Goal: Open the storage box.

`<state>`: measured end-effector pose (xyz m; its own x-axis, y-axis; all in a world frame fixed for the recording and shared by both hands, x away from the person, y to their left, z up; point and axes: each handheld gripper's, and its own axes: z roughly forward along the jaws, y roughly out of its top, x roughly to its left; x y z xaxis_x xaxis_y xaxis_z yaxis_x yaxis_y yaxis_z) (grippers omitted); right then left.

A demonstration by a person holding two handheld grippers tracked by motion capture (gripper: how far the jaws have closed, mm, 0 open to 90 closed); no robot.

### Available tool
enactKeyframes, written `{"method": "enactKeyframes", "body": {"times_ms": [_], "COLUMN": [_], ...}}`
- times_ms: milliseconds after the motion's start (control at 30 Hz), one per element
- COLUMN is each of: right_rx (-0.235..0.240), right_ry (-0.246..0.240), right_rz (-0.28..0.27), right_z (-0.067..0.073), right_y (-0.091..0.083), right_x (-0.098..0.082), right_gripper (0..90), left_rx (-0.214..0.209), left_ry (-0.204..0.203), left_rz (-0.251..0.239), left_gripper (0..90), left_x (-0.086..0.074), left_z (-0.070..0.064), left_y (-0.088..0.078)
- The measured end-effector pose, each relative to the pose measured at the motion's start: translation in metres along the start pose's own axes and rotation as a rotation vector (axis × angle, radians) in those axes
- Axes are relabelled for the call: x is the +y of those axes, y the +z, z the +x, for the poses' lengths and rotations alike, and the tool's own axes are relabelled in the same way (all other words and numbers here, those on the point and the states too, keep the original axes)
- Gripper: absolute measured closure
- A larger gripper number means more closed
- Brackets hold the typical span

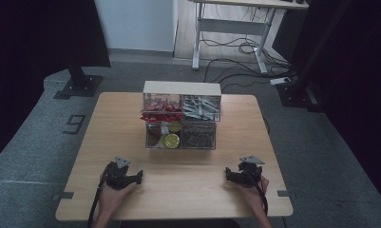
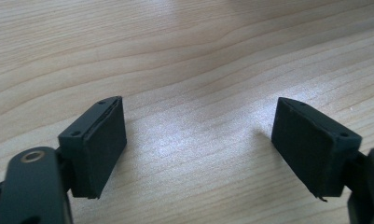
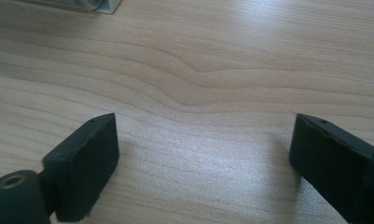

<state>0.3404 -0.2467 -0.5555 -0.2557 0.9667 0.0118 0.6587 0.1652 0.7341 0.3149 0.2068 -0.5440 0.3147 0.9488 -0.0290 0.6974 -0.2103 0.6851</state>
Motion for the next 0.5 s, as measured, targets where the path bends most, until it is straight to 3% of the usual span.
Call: {"method": "enactKeyframes", "body": {"times_ms": [100,200,400,500], "right_rx": [0.006,0.015,0.018,0.019], "right_ry": [-0.004,-0.011,-0.006,-0.006], "right_rz": [-0.010,-0.019,-0.021,-0.023], "right_z": [-0.001,-0.004,-0.005,-0.005], "right_y": [-0.001,-0.003,-0.004,-0.004], "right_x": [-0.001,-0.002,-0.003,-0.003], "right_gripper": [14.2,18.6,19.9,20.2], "left_rx": [0.003,0.015,-0.009,0.005], "left_ry": [-0.005,-0.009,-0.023,-0.025], "left_rz": [-0.011,-0.032,-0.049,-0.069], "left_gripper": [21.0,28.1,37.9,41.4], "left_x": [0.000,0.000,-0.001,-0.001], "left_z": [-0.001,-0.002,0.002,0.003], "left_y": [-0.001,-0.005,-0.011,-0.016]}}
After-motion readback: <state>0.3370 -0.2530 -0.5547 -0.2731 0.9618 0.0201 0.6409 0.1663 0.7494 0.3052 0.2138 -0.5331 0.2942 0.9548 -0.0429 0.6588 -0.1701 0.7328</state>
